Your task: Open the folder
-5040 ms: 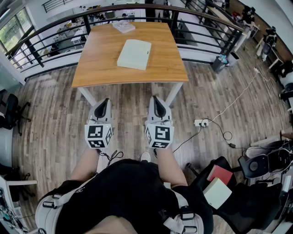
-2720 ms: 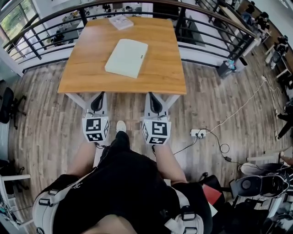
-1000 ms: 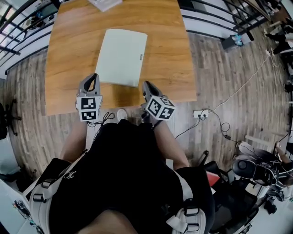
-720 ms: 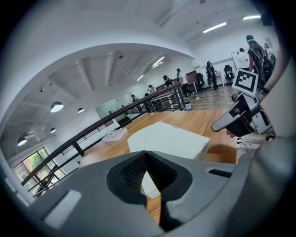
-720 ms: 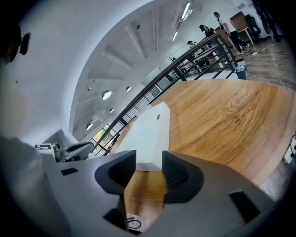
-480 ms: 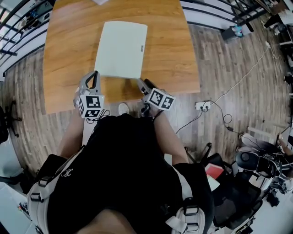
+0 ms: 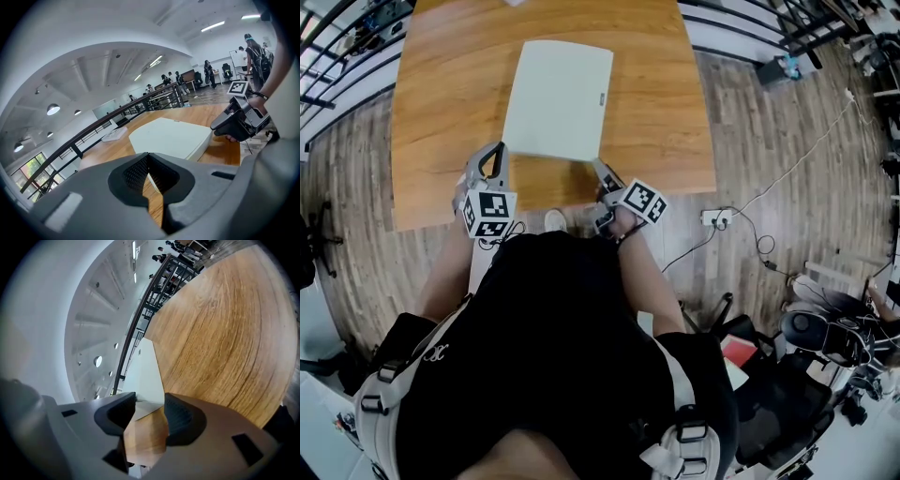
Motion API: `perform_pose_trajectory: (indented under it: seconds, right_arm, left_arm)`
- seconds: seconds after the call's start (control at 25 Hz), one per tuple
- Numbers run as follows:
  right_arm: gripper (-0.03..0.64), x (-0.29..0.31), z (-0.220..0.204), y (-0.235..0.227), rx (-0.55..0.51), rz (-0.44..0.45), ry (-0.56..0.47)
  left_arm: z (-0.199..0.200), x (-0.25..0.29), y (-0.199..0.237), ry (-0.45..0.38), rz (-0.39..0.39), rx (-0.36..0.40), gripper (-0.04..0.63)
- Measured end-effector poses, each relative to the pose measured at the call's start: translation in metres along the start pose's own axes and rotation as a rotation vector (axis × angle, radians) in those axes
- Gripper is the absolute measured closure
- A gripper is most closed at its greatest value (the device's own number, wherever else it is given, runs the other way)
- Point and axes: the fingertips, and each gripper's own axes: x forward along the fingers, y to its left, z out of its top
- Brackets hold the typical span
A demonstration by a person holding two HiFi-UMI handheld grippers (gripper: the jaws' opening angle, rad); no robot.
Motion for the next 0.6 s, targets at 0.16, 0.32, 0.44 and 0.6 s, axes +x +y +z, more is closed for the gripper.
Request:
perform_pose_trajectory:
  seconds: [0.16,0.32,0.44,0.6]
  right_arm:
    - [0.445,0.000,-0.006,0.002,0.030,0.029,0.016]
    - [0.477,-0.002,-0.009,0.003,0.049,0.037,0.018]
    - [0.482,0.000,-0.006,0.000,0.056,0.063,0.015]
    - [0.485,0.002,-0.003,0.003,0.044,0.098,0.018]
  left_arm:
    - [-0.006,-0.001,-0.003,-0.005,-0.026,0.018,0.592]
    - [-0.011,0.003,-0.016,-0.002,-0.073,0.058,0.591]
    - [-0.015,0.009,-0.028,0.009,-0.126,0.097,0.591]
    - [-0.024,0.013,-0.047,0.040,-0.209,0.178,0.490]
